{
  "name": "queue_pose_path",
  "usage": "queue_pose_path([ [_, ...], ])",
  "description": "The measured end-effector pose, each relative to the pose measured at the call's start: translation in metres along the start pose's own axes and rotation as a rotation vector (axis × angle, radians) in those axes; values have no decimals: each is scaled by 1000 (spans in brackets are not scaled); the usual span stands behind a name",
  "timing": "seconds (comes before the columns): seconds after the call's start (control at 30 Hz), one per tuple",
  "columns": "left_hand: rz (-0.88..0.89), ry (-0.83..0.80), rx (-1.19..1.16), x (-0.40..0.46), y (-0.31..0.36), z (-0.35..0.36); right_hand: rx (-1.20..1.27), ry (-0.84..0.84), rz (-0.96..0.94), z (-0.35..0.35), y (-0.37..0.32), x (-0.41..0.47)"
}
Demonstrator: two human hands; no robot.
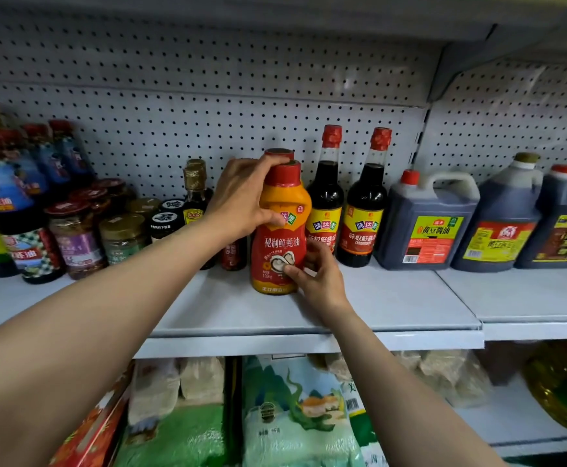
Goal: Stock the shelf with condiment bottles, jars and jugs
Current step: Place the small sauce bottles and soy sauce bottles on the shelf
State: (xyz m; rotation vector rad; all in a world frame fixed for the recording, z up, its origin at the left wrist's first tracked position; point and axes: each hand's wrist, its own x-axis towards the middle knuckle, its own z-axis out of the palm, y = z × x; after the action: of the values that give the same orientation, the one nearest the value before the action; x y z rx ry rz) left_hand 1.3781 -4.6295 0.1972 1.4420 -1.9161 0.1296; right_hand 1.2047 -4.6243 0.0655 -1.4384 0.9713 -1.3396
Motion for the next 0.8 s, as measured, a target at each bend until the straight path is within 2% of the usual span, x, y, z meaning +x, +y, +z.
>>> queue_pose_path([
  [0.5, 46, 29, 144, 13, -10, 4, 7, 5, 0, 8, 4, 11],
  [0.8, 37, 31, 145, 20, -19, 6, 19, 57, 11, 17, 14, 23],
])
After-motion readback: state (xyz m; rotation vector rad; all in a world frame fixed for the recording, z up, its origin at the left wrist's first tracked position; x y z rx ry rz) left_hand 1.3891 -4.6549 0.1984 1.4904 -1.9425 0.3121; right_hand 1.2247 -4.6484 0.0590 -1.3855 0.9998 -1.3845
